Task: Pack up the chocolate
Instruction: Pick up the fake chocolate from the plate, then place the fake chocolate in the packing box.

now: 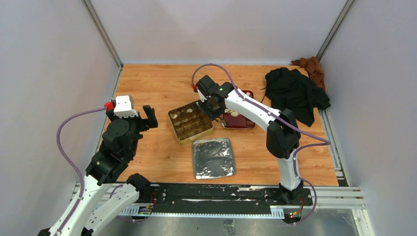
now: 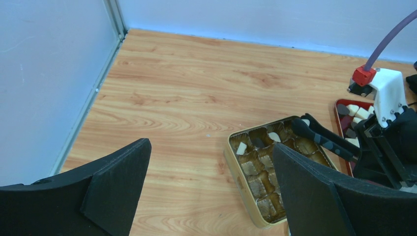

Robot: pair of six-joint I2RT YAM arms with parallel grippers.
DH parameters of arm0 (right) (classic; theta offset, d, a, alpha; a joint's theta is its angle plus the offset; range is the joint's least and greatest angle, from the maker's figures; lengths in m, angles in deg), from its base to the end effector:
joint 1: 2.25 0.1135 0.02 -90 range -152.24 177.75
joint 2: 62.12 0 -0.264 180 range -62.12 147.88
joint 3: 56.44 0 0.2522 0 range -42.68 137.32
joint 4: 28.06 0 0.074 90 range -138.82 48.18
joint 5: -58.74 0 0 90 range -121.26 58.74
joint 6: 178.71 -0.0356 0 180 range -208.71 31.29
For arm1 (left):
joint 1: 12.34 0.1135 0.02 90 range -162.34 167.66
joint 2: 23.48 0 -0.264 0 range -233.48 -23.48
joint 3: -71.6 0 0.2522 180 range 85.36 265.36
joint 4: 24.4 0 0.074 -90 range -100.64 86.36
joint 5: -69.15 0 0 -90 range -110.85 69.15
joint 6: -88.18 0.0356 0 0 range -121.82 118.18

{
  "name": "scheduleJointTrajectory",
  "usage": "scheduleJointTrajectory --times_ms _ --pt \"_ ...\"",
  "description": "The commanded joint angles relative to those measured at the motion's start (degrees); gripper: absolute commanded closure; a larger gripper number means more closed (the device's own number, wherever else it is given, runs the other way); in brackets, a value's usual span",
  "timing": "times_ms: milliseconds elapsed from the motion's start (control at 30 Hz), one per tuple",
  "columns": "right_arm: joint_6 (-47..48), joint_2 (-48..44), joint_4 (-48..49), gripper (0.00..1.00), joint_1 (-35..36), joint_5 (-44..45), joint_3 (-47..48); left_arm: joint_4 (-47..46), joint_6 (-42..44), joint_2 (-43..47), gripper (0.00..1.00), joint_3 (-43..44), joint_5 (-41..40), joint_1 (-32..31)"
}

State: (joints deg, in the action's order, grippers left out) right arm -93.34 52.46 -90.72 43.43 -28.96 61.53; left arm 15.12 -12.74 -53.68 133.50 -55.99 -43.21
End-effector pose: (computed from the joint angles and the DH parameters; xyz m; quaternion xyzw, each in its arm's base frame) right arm 0.3067 0.3121 0.2743 -0.3330 0.9047 0.0951 0.2480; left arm 0.1037 -0.0381 0.3648 -0.0709 0.7420 -0.0109 0.6665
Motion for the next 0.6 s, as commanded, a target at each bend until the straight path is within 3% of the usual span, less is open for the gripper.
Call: scheduleJointTrajectory --times_ms 0,567 --pt "0.8 1.0 -0.8 0.68 0.8 -0.6 1.9 -1.4 0.0 0.5 0.00 -0.5 -0.2 0.3" --pt "0.8 1.0 -0.8 0.59 0.7 0.3 1.8 -1.4 0.1 0.6 0.00 -0.5 -0.2 0.3"
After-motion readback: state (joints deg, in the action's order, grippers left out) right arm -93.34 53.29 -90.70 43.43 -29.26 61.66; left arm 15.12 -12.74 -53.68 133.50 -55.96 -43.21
